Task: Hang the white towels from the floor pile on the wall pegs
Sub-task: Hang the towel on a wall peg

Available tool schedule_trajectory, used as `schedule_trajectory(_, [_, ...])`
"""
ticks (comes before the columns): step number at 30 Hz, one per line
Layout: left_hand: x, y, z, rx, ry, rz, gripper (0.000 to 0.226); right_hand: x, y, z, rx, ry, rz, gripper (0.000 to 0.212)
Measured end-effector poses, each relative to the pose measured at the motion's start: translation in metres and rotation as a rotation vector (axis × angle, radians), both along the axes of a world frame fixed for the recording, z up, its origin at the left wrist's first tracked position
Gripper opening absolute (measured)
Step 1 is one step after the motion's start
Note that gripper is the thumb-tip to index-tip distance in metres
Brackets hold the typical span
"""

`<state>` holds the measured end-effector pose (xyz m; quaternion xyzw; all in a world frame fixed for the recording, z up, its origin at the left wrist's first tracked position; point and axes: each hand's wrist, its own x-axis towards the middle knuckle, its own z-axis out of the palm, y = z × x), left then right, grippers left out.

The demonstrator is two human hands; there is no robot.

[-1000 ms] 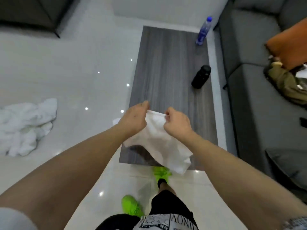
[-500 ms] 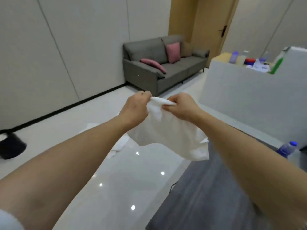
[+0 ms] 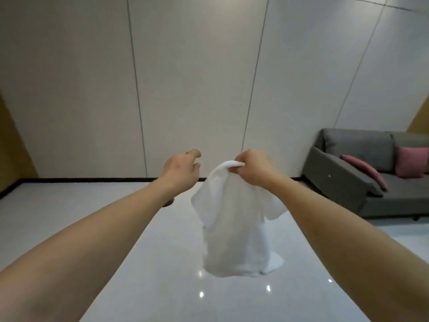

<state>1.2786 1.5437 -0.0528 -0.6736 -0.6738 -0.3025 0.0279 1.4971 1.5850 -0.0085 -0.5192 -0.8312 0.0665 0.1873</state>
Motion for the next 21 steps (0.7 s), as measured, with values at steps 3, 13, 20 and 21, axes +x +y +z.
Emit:
schedule_trajectory(3, [-0.111, -0.008, 0.009, -0.009, -0.003, 0.118, 0.035, -0.117, 0.018, 0.007, 0.005, 0.003, 0.112, 0.025])
schedule_trajectory(13, [-0.430, -0.100, 0.018, 0.030, -0.070, 0.544, 0.032, -0.480, 0.022, 0.003, -0.024, 0.075, 0.511, 0.025])
schedule_trajectory(20, [-0.599, -0.170, 0.002, 0.001, -0.121, 0.836, 0.032, -0.708, -0.004, -0.010, -0.068, 0.130, 0.772, 0.040])
schedule_trajectory(21, [-0.625, -0.177, 0.002, -0.003, -0.116, 0.873, 0.033, -0.742, -0.007, -0.013, -0.077, 0.148, 0.817, 0.041])
